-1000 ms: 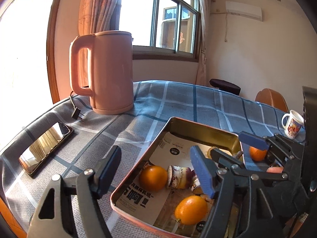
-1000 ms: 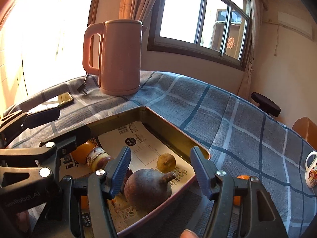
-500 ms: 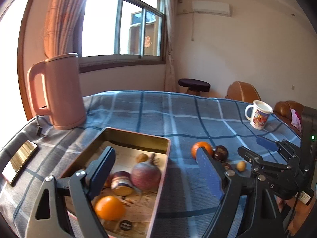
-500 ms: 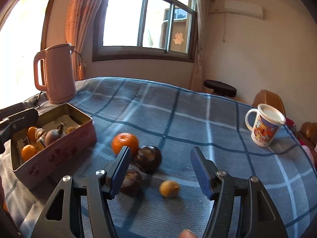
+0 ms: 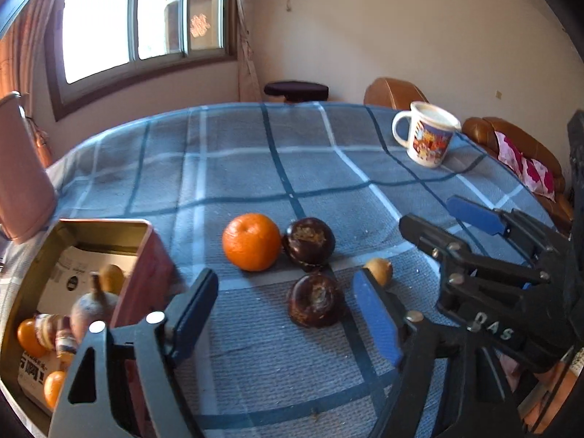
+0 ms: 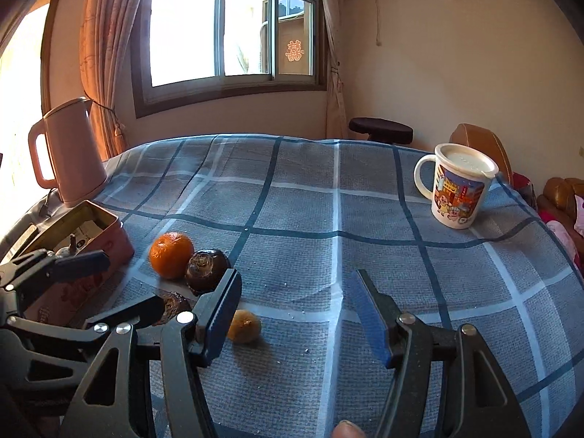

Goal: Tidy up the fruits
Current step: 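Move the left tool to the dark brown round fruit and grasp it, then lift the dark brown fruit with left tool while right tool grasps small brown fruit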

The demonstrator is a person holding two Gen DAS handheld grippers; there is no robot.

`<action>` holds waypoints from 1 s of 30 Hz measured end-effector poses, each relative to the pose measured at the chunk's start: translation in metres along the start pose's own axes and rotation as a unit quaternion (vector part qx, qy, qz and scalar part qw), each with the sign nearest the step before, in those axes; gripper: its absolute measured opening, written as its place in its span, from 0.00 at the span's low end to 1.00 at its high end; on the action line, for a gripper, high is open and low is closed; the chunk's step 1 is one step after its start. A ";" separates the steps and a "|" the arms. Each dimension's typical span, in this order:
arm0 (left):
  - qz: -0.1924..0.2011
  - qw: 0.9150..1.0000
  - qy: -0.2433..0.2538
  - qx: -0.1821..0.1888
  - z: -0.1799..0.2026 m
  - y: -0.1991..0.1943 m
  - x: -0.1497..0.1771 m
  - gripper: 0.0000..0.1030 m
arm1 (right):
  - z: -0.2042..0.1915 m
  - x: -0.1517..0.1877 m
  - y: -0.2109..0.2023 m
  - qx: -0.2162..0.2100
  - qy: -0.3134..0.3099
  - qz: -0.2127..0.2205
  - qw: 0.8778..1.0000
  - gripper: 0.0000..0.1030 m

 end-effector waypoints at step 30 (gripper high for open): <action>-0.020 0.999 -0.030 0.005 -0.031 0.016 0.007 0.36 | -0.020 0.012 0.033 -0.067 -0.041 -0.098 0.992 0.47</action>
Point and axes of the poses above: each gripper's, at about its wrist camera, not at the fingertips, and y roughly the way its jaws point, z to its right, x to its underside, the point moved 2 cm from there along y, roughly the way its jaws point, and after that the axes turned 6 degrees about z, right-handed, at the moved point
